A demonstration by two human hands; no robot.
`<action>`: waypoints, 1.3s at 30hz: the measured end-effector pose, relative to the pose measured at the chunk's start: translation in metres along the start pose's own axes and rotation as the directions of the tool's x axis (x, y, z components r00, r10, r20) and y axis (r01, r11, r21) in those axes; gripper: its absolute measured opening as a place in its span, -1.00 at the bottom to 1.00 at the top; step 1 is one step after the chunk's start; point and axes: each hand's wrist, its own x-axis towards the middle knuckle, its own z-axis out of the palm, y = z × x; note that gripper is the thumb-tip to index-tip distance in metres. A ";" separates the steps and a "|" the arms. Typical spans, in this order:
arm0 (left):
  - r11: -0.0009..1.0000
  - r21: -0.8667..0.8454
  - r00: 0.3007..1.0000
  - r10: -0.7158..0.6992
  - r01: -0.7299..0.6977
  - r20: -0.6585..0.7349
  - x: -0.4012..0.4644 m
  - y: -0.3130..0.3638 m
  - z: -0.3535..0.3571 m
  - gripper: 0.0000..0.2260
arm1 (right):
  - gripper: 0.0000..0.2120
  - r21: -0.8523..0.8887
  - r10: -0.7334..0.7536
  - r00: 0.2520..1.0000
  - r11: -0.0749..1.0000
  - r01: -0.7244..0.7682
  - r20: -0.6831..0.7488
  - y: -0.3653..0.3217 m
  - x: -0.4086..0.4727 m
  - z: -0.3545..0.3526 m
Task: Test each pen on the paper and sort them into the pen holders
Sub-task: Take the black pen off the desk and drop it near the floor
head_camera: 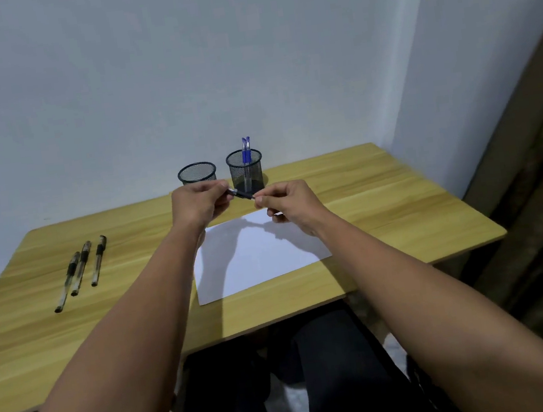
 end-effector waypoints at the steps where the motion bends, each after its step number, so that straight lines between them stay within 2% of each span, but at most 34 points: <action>1: 1.000 -0.003 1.000 -0.006 0.006 0.017 0.000 0.001 0.007 -0.96 | -0.90 -0.014 0.002 1.000 1.000 -0.002 -0.005 -0.002 -0.002 -0.007; 3: 1.000 0.008 0.998 -0.008 0.008 0.060 -0.004 0.002 0.025 -0.92 | -0.94 -0.088 -0.010 1.000 0.996 0.007 -0.029 -0.006 -0.007 -0.025; 5: 1.000 0.019 0.995 0.001 -0.003 0.102 -0.007 0.002 0.050 -0.83 | -0.90 -0.178 -0.048 0.996 0.983 0.034 -0.076 -0.007 -0.012 -0.045; 8: 0.988 0.130 0.986 0.056 -0.077 0.156 -0.008 -0.005 0.099 -0.67 | -0.88 -0.236 -0.090 0.972 0.971 0.037 -0.218 -0.004 -0.020 -0.085; 10: 0.912 0.343 0.959 0.146 -0.226 0.243 -0.014 -0.013 0.136 -0.58 | -0.91 -0.261 -0.095 0.933 0.965 0.002 -0.346 0.000 -0.028 -0.120; 12: 0.780 0.494 0.901 0.198 -0.384 0.387 -0.027 -0.022 0.175 -0.59 | -0.92 -0.298 -0.105 0.877 0.954 -0.045 -0.469 0.005 -0.044 -0.157; 15: 0.593 0.572 0.785 0.179 -0.567 0.593 -0.049 -0.043 0.233 -0.59 | -0.91 -0.328 -0.139 0.747 0.938 -0.110 -0.650 0.017 -0.079 -0.218; 18: 0.440 0.548 0.659 0.145 -0.711 0.738 -0.067 -0.067 0.279 -0.56 | -0.88 -0.300 -0.140 0.582 0.935 -0.188 -0.801 0.031 -0.122 -0.271; 21: 0.353 0.507 0.571 0.101 -0.786 0.815 -0.082 -0.089 0.312 -0.48 | -0.85 -0.231 -0.103 0.404 0.931 -0.283 -0.909 0.059 -0.168 -0.313; 23: 0.294 0.490 0.534 0.089 -0.820 0.841 -0.085 -0.102 0.328 -0.55 | -0.81 -0.160 -0.047 0.290 0.912 -0.377 -0.956 0.083 -0.196 -0.331; 24: 0.261 0.491 0.528 0.092 -0.831 0.845 -0.085 -0.108 0.335 -0.62 | -0.81 -0.114 0.004 0.267 0.898 -0.426 -0.964 0.094 -0.210 -0.333; 26: 0.187 0.498 0.522 0.116 -0.847 0.845 -0.082 -0.118 0.345 -0.66 | -0.82 -0.023 0.126 0.244 0.847 -0.531 -0.962 0.129 -0.229 -0.337; 28: 0.132 0.516 0.531 0.132 -0.846 0.837 -0.080 -0.126 0.351 -0.59 | -0.84 0.029 0.224 0.239 0.785 -0.619 -0.945 0.162 -0.242 -0.336; 30: 0.121 0.524 0.538 0.163 -0.843 0.827 -0.077 -0.134 0.353 -0.55 | -0.74 0.068 0.297 0.224 0.728 -0.682 -0.928 0.193 -0.248 -0.333; 32: 0.125 0.516 0.531 0.191 -0.847 0.825 -0.076 -0.138 0.353 -0.55 | -0.65 0.067 0.335 0.229 0.682 -0.729 -0.914 0.214 -0.250 -0.327; 34: 0.112 0.504 0.516 0.211 -0.857 0.830 -0.074 -0.140 0.353 -0.55 | -0.78 0.055 0.352 0.222 0.631 -0.773 -0.909 0.223 -0.249 -0.323; 39: 0.113 0.500 0.511 0.237 -0.859 0.826 -0.074 -0.144 0.354 -0.54 | -0.77 0.019 0.367 0.258 0.606 -0.795 -0.894 0.223 -0.240 -0.328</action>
